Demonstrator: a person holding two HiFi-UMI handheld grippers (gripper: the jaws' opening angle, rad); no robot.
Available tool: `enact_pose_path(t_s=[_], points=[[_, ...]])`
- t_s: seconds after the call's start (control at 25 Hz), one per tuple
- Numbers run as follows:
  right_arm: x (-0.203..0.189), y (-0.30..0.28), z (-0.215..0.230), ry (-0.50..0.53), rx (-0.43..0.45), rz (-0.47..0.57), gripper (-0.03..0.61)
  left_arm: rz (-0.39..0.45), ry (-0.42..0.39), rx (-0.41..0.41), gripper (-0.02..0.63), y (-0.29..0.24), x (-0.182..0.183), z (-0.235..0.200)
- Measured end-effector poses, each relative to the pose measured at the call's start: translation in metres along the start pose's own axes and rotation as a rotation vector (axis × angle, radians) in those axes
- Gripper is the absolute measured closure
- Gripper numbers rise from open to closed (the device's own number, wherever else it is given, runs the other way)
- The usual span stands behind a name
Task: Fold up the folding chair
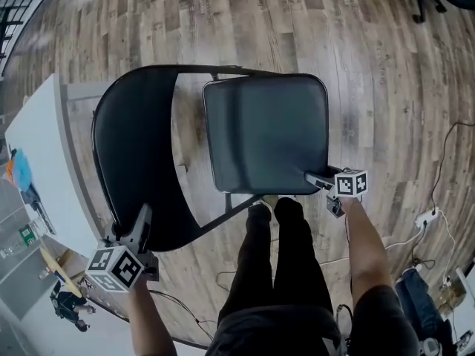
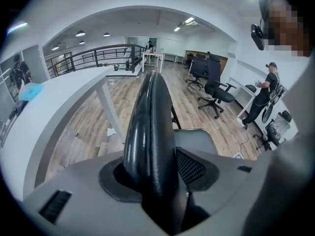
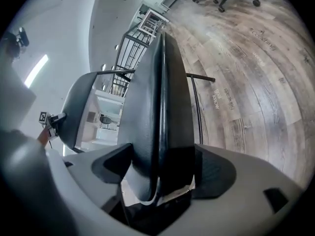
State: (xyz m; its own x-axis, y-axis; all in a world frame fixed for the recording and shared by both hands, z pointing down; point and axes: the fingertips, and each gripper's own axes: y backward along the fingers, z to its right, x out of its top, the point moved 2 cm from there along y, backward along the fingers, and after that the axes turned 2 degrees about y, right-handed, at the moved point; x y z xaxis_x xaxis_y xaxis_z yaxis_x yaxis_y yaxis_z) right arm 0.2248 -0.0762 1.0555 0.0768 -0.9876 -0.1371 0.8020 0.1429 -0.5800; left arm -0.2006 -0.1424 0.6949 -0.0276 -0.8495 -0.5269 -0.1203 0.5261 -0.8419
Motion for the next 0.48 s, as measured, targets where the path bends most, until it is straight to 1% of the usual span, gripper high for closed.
enact_pose_path(t_s=[0.12,0.2,0.24,0.36,0.48], points=[[-0.002,0.001,-0.001,-0.036,-0.016,-0.01,0.218,-0.002,0.03,-0.036,0.421,0.001,0.002,0.002],[0.002,0.004,-0.008,-0.031,-0.019,-0.009,0.218,0.002,0.049,-0.056,0.439,0.007,0.005,0.004],[0.005,0.007,-0.015,-0.026,-0.006,-0.005,0.218,0.009,0.054,-0.06,0.445,0.013,0.008,0.005],[0.014,0.015,-0.046,-0.022,0.064,0.004,0.219,0.03,0.057,-0.052,0.46,0.031,0.022,0.013],[0.015,0.024,-0.085,0.002,0.077,-0.002,0.233,0.041,0.066,-0.064,0.473,0.05,0.031,0.011]])
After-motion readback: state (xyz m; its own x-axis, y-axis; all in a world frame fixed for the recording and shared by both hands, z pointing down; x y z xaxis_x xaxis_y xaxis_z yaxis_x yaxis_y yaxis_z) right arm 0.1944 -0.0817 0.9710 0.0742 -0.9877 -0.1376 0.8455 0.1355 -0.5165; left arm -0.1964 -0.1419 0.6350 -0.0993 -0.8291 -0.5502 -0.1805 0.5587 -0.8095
